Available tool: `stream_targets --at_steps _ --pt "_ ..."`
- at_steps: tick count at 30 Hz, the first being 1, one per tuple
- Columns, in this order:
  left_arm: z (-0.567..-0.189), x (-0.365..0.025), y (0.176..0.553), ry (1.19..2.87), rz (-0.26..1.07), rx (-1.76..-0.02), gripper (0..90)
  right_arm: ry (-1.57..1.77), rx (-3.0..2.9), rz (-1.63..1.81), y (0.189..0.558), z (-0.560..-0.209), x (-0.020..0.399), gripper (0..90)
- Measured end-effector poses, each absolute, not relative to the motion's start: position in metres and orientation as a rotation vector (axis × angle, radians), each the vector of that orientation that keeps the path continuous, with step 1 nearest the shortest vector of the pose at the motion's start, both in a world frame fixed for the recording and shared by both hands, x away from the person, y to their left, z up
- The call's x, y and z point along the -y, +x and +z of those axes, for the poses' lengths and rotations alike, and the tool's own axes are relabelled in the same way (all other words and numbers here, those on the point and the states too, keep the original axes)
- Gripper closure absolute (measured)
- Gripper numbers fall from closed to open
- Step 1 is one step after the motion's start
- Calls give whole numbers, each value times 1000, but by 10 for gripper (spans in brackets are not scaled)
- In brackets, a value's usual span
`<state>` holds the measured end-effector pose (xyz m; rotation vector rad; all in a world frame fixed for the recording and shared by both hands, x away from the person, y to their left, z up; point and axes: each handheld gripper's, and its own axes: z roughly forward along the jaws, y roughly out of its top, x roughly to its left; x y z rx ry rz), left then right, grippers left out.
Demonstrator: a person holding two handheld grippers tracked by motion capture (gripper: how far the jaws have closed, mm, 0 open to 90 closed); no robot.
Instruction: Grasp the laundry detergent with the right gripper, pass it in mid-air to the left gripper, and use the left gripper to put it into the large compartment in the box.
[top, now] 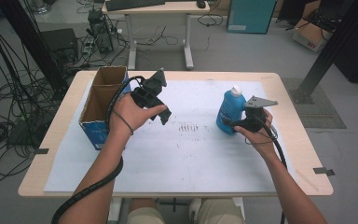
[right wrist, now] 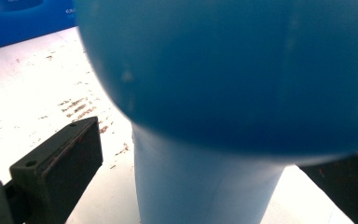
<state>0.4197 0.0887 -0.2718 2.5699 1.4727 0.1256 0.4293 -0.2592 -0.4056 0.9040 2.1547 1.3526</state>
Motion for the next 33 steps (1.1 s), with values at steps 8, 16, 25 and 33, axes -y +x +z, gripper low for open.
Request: stream_targets --at_steps 8,16,25,33 --pt "-272 -89 419 2569 126 -1473 52 907 -2153 1357 429 -405 260 9" --pt "-271 -89 419 2570 131 -1472 52 901 -2154 1356 429 -405 259 9" --pt "-270 -88 419 2568 130 -1472 52 907 -2151 1361 428 -405 260 9" --pt "-270 -89 419 2569 130 -1474 52 904 -2149 1361 429 -405 260 9"
